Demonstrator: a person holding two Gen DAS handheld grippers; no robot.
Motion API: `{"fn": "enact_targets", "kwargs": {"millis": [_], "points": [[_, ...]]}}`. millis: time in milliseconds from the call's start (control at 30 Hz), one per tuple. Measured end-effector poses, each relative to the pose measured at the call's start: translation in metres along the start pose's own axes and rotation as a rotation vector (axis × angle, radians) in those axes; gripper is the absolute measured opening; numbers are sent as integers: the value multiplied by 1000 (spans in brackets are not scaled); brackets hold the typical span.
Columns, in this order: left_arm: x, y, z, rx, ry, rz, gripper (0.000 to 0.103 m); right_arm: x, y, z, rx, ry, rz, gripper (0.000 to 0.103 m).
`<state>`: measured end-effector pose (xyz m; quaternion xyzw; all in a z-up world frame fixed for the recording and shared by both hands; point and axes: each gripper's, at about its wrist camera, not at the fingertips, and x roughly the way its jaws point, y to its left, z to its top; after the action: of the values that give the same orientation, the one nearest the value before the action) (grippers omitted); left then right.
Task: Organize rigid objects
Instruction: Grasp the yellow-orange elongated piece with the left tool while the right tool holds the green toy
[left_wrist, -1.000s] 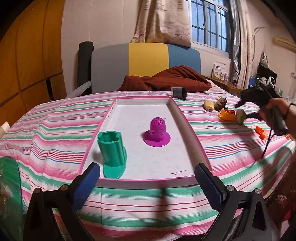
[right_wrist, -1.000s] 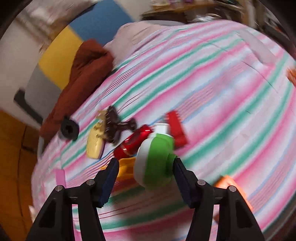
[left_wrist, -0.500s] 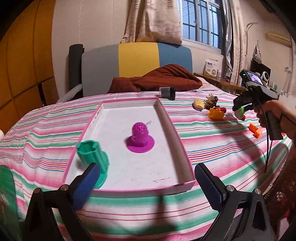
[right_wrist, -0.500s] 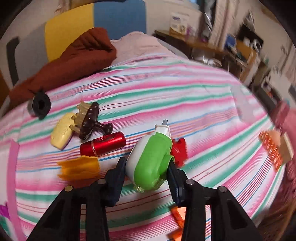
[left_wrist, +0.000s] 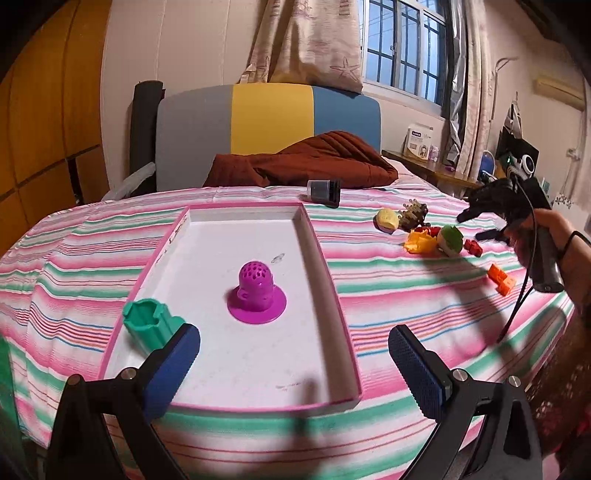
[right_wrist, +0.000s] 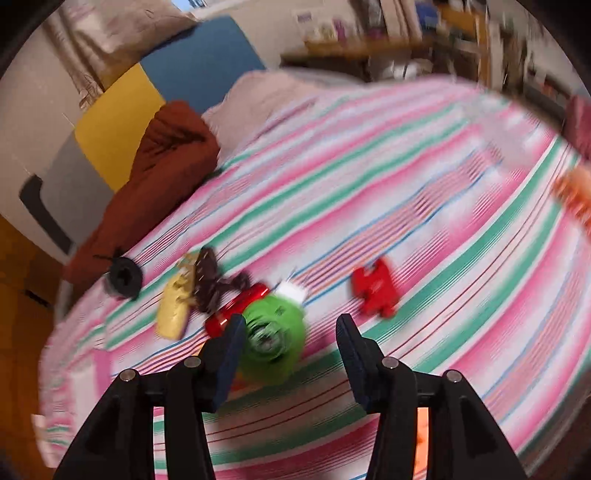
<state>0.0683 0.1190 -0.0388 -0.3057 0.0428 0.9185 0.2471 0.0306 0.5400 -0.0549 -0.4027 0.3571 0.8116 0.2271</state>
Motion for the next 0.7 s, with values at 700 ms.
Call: {"fn": "enact_targets", "kwargs": {"millis": [700], "points": [[61,-80,51,148,52,-45,103,24,-8,-9,-27,145,-150,57]]}}
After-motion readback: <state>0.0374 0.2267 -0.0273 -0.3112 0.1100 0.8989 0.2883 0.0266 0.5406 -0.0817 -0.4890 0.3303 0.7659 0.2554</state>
